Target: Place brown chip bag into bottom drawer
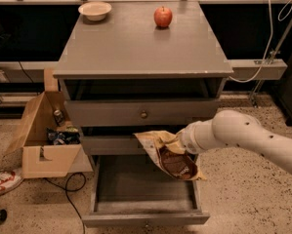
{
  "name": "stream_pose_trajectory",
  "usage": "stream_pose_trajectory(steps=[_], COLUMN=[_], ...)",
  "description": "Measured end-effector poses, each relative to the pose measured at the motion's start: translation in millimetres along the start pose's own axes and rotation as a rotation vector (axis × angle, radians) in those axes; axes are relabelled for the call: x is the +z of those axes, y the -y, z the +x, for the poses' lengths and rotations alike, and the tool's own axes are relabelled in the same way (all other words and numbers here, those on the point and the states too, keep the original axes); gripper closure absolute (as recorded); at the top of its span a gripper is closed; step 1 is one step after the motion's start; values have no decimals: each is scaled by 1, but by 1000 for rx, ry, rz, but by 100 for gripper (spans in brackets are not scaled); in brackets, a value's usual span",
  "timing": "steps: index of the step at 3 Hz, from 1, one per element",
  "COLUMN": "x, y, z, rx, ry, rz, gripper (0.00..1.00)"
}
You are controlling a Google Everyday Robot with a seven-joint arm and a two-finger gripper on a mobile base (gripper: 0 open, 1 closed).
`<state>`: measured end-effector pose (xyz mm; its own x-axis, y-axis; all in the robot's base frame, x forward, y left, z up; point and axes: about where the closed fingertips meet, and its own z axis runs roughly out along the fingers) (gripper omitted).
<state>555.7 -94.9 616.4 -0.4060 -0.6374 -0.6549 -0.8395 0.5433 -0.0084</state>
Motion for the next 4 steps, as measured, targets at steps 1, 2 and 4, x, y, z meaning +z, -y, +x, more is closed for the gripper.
stream_pose_trajectory(steps=[1, 2, 4], x=[28, 86, 203], y=[4, 13, 34], z=[22, 67, 134], rx=[4, 23, 119], ry=[-35, -85, -176], rz=[5, 17, 116], gripper=[100, 100, 100])
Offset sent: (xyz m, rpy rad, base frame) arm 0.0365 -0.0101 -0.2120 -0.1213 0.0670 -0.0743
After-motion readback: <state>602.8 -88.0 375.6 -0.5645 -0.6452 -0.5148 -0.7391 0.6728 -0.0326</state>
